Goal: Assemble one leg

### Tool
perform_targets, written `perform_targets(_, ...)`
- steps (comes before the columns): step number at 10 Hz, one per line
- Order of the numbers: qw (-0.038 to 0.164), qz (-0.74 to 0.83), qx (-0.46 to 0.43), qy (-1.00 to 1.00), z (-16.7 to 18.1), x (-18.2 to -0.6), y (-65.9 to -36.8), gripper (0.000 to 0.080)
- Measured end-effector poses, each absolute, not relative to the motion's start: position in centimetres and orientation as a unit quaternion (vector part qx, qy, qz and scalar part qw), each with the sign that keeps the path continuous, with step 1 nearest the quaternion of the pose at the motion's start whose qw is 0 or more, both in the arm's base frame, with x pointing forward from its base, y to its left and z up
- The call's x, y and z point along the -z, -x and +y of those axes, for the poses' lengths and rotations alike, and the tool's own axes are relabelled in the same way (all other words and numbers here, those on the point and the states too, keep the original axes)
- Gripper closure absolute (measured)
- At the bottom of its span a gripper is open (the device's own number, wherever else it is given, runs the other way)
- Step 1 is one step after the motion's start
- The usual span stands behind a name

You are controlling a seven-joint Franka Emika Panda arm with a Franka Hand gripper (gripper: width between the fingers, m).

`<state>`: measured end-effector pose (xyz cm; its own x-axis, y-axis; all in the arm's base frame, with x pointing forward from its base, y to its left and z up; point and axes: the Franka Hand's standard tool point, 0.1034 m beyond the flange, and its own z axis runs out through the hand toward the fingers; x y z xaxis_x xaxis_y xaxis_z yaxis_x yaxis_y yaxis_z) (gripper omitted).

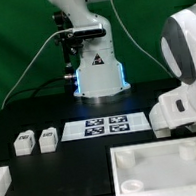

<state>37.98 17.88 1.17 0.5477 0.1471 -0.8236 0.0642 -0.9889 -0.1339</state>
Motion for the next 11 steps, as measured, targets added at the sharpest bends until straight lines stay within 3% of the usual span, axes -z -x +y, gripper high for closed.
perform_targets(2,0.045,-0.061,-0.471,0.879,17.8,-1.2,-38.1,0.0509)
perform_targets(3,0.051,-0.072,-0.473,0.876,17.3,-2.5,-38.7,0.0509)
perform_targets(6,0.072,-0.104,-0.447,0.885,14.6,-9.1,-41.7,0.0508)
perform_targets(7,0.077,-0.112,-0.411,0.902,13.8,-10.2,-42.4,0.0508)
perform_targets(9,0.077,-0.111,-0.401,0.906,13.9,-10.0,-42.3,0.0508)
perform_targets(11,0.088,-0.120,-0.265,0.953,12.7,-9.5,-45.8,0.0508)
